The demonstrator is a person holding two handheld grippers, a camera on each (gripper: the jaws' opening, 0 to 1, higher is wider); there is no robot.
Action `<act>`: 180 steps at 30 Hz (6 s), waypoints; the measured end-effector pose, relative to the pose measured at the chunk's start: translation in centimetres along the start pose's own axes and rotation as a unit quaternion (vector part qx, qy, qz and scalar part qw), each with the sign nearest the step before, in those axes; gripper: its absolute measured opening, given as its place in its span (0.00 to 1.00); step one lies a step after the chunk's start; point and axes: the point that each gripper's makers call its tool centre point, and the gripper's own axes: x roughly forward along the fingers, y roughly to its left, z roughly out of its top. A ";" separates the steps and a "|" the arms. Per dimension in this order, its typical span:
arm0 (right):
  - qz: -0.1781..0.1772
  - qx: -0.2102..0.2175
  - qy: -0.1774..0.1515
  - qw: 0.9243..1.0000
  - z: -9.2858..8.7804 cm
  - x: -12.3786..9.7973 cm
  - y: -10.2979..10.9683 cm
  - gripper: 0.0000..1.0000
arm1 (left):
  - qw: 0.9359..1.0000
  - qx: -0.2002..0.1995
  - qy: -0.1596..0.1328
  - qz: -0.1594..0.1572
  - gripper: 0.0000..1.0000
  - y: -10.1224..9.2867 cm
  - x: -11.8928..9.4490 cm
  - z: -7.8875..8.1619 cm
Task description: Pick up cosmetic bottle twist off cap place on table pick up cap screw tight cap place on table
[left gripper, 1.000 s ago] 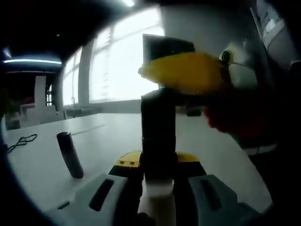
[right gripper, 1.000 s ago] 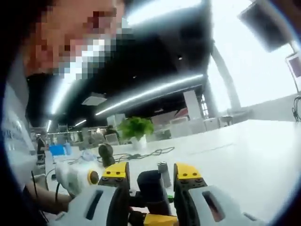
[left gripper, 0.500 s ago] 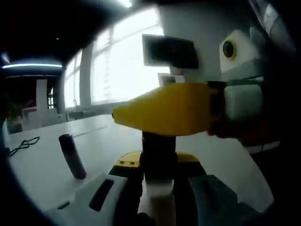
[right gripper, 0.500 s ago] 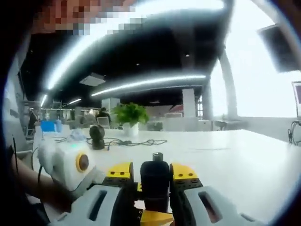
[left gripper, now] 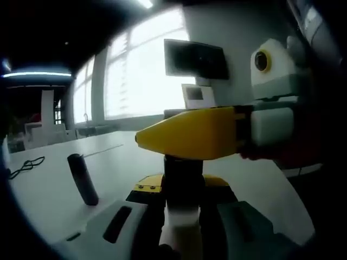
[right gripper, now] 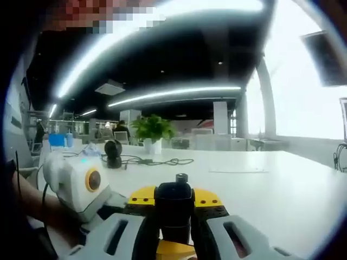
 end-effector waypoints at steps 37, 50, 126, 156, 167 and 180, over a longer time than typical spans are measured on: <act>0.234 -0.023 0.025 0.972 -0.4 0.4 0.8 0.16 | 1.000 -0.010 -0.002 -0.017 0.14 -0.3 0.0 0.0; 0.366 -0.027 0.034 0.930 -0.5 0.4 1.6 0.16 | 1.000 -0.012 -0.003 -0.019 0.14 -0.4 -0.1 0.0; 0.247 0.086 -0.075 0.962 3.6 0.3 -1.1 0.41 | 1.000 0.003 -0.010 -0.004 0.14 0.1 0.2 0.0; 0.015 -0.001 -0.005 1.000 -0.2 1.4 -0.8 0.18 | 1.000 -0.009 -0.006 0.011 0.15 0.6 0.2 -0.1; 0.048 -0.006 -0.003 0.999 -0.3 2.2 -1.4 0.16 | 1.000 -0.015 -0.005 0.009 0.14 0.8 0.0 0.0; 0.147 -0.034 0.011 0.988 -0.5 3.0 -1.4 0.16 | 1.000 -0.020 -0.006 0.005 0.14 0.7 0.0 0.0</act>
